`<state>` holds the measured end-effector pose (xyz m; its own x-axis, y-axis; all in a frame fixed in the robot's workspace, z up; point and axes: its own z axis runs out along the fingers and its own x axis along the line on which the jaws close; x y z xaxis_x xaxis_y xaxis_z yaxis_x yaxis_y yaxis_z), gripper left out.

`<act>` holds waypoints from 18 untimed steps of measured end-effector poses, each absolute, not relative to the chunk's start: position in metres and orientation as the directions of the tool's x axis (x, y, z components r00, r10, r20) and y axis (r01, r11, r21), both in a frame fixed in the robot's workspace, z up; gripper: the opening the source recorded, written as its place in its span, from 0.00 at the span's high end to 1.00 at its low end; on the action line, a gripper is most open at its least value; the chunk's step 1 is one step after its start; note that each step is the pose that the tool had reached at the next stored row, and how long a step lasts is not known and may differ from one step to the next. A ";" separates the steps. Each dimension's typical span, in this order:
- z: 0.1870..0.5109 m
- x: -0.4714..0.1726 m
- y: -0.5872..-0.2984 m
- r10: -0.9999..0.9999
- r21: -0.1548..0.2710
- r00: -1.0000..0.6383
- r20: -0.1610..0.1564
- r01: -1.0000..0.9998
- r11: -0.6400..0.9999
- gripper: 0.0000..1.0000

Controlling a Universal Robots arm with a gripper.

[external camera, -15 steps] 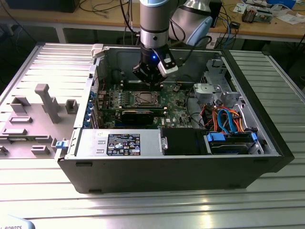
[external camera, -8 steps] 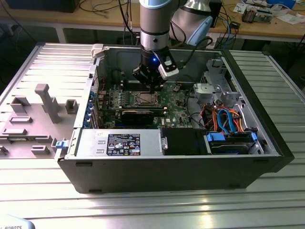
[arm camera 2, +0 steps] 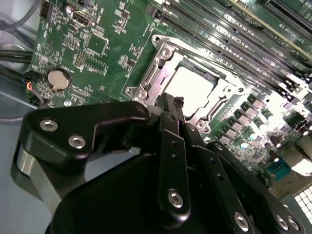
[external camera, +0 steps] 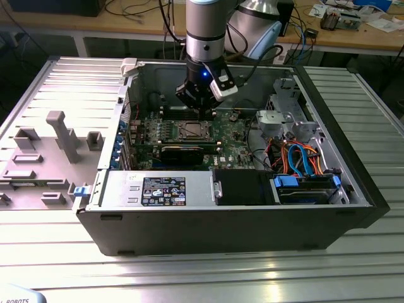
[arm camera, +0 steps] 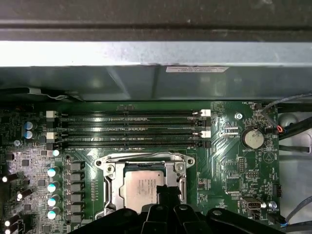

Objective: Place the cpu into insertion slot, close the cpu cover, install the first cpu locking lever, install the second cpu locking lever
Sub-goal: 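Install the second cpu locking lever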

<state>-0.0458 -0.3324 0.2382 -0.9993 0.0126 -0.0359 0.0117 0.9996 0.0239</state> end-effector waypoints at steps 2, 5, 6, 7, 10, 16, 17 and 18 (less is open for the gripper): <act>0.238 -0.046 -0.333 0.012 0.024 -0.999 -0.036 0.012 1.000 0.89; 0.238 -0.046 -0.337 0.013 0.024 -0.999 -0.036 0.012 1.000 0.89; 0.238 -0.046 -0.339 0.013 0.024 -0.999 -0.036 0.012 1.000 0.89; 0.238 -0.046 -0.342 0.013 0.024 -0.999 -0.036 0.012 1.000 0.89; 0.238 -0.046 -0.343 0.013 0.024 -0.999 -0.036 0.012 1.000 0.89; 0.238 -0.046 -0.344 0.013 0.024 -0.999 -0.036 0.012 1.000 0.89; 0.238 -0.046 -0.344 0.013 0.024 -0.999 -0.036 0.012 1.000 0.89; 0.238 -0.046 -0.344 0.013 0.024 -0.999 -0.036 0.012 1.000 0.89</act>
<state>-0.0459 -0.3444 0.2377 -0.9993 0.0126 -0.0358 0.0118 0.9996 0.0237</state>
